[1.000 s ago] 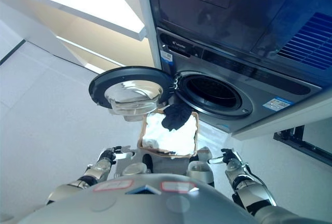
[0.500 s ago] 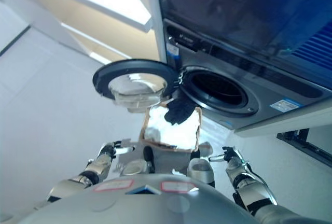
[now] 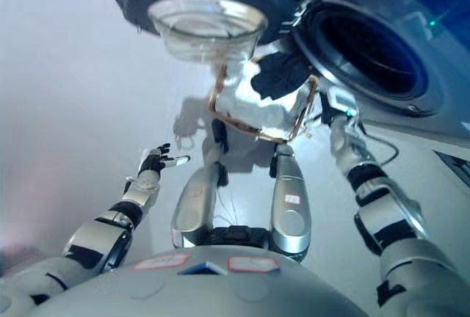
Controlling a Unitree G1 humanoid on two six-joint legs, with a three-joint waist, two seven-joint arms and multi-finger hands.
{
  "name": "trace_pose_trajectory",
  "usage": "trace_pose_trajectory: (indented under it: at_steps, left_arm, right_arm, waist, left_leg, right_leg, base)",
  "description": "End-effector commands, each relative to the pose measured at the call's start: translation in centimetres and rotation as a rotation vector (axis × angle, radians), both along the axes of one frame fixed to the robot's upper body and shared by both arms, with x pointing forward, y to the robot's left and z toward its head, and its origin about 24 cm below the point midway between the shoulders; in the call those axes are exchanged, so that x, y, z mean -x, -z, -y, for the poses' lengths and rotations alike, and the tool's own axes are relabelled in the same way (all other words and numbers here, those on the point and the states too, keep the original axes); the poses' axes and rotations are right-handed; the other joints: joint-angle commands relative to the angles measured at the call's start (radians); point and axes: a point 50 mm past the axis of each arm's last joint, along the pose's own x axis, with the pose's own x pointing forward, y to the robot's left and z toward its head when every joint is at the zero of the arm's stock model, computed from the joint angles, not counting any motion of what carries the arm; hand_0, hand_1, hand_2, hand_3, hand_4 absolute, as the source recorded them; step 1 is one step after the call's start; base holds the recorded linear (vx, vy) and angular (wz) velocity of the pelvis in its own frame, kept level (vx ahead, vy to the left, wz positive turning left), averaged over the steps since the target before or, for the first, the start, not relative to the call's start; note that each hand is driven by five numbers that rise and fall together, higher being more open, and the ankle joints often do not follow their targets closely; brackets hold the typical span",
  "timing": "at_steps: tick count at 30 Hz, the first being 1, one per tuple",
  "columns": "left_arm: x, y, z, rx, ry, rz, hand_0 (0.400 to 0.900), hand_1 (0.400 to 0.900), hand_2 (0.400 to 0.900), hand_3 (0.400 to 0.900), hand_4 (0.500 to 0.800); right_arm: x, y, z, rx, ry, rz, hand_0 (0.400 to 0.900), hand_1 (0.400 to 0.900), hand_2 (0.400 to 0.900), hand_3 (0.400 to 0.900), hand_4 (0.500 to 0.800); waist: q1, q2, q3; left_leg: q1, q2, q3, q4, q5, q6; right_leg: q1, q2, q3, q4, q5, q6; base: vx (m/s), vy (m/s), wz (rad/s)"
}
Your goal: Put the clothes in the basket into the washing machine.
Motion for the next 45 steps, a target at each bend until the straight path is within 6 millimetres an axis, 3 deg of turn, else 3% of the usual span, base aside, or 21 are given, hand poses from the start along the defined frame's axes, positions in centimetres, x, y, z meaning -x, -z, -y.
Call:
trace_pose_trajectory:
  at_steps: [1, 4, 7, 12, 16, 25, 32, 33, 34, 45]
  left_arm:
    - [0.0, -0.6, -1.8, -0.048, -0.075, 0.035, 0.900, 0.900, 0.900, 0.900, 0.800]
    - [-1.8, -1.7, -1.8, -0.051, -0.078, 0.097, 0.900, 0.900, 0.900, 0.900, 0.800]
    - [-3.4, -2.8, -1.5, -0.036, -0.084, 0.164, 0.900, 0.900, 0.900, 0.900, 0.800]
    - [-5.9, -4.9, -0.9, 0.012, -0.087, 0.286, 0.900, 0.900, 0.900, 0.900, 0.800]
    - [-7.8, -7.1, -0.9, 0.038, -0.109, 0.399, 0.900, 0.900, 0.900, 0.900, 0.800]
    - [-11.0, -12.3, -1.9, 0.056, -0.151, 0.625, 0.900, 0.900, 0.900, 0.900, 0.800]
    - [-11.2, -12.7, -3.2, 0.032, -0.198, 0.622, 0.900, 0.900, 0.900, 0.900, 0.800]
    - [-11.0, -12.5, -3.2, 0.023, -0.198, 0.611, 0.900, 0.900, 0.900, 0.900, 0.800]
    - [-11.0, -12.4, -3.1, 0.025, -0.198, 0.607, 0.900, 0.900, 0.900, 0.900, 0.800]
    - [-11.0, -12.0, -3.1, 0.002, -0.202, 0.578, 0.900, 0.900, 0.900, 0.900, 0.800]
  right_arm:
    - [-2.4, -4.9, -0.1, 0.069, -0.076, 0.185, 0.900, 0.900, 0.900, 0.900, 0.800]
    - [-4.0, -8.7, 0.2, 0.099, -0.077, 0.302, 0.900, 0.900, 0.900, 0.900, 0.800]
    - [-5.1, -11.4, 0.4, 0.094, -0.052, 0.389, 0.900, 0.900, 0.900, 0.900, 0.800]
    - [-6.0, -14.1, 0.6, 0.067, -0.017, 0.468, 0.900, 0.900, 0.900, 0.900, 0.800]
    - [-6.4, -15.7, 0.8, 0.018, 0.016, 0.519, 0.900, 0.900, 0.900, 0.900, 0.800]
    - [-6.7, -16.5, 1.8, -0.052, 0.098, 0.517, 0.900, 0.900, 0.900, 0.900, 0.800]
    - [-6.7, -15.2, 3.1, 0.027, 0.160, 0.437, 0.900, 0.900, 0.900, 0.900, 0.800]
    - [-6.6, -14.5, 3.3, 0.034, 0.179, 0.409, 0.618, 0.618, 0.618, 0.618, 0.631]
    - [-6.6, -14.4, 3.3, 0.032, 0.183, 0.409, 0.400, 0.400, 0.400, 0.400, 0.500]
    - [-7.1, -15.6, 2.4, -0.015, 0.178, 0.472, 0.400, 0.400, 0.400, 0.400, 0.500]
  waist:
    - [-0.003, -0.053, 0.009]
    - [-0.001, -0.049, 0.019]
    - [0.007, -0.052, 0.022]
    - [0.013, -0.057, 0.021]
    - [0.015, -0.059, 0.027]
    - [0.017, -0.076, 0.047]
    - [0.022, -0.083, 0.054]
    - [0.027, -0.079, 0.052]
    - [0.028, -0.078, 0.049]
    - [0.026, -0.081, 0.026]
  left_leg:
    - [-0.061, -0.089, 0.006, 0.130, -0.119, -0.028]
    - [-0.199, -0.072, -0.005, 0.197, -0.116, -0.046]
    - [-0.313, -0.047, -0.012, 0.283, -0.157, -0.064]
    - [-0.497, -0.021, -0.022, 0.441, -0.206, -0.067]
    - [-0.617, -0.028, -0.034, 0.567, -0.249, -0.058]
    - [-0.837, -0.050, -0.057, 0.791, -0.311, -0.058]
    - [-0.948, -0.064, -0.071, 0.912, -0.346, -0.047]
    - [-0.968, -0.071, -0.069, 0.935, -0.355, -0.037]
    - [-0.973, -0.074, -0.066, 0.940, -0.356, -0.035]
    - [-0.899, -0.085, -0.063, 0.854, -0.332, -0.015]
  right_leg:
    - [-0.050, -0.042, -0.020, -0.028, 0.073, -0.005]
    - [-0.169, -0.055, -0.057, 0.052, 0.044, -0.013]
    - [-0.275, -0.059, -0.060, 0.151, -0.010, -0.011]
    - [-0.439, -0.069, -0.060, 0.313, -0.066, -0.024]
    - [-0.545, -0.071, -0.059, 0.439, -0.110, -0.033]
    - [-0.748, -0.086, -0.060, 0.651, -0.192, -0.068]
    - [-0.849, -0.089, -0.054, 0.738, -0.217, -0.086]
    - [-0.865, -0.090, -0.046, 0.749, -0.217, -0.088]
    - [-0.872, -0.088, -0.044, 0.752, -0.217, -0.090]
    - [-0.810, -0.070, -0.019, 0.681, -0.187, -0.074]
  base:
    - [-0.09, -0.166, 0.55]
    - [-0.04, -0.157, 0.49]
    - [0.01, -0.108, 0.25]
    - [-0.02, -0.052, 0.15]
    - [-0.01, -0.011, 0.10]
    - [-0.04, -0.021, 0.12]
    - [-0.05, 0.011, 0.00]
    - [-0.02, 0.035, -0.05]
    - [-0.03, 0.047, -0.06]
    - [-0.01, 0.034, -0.09]
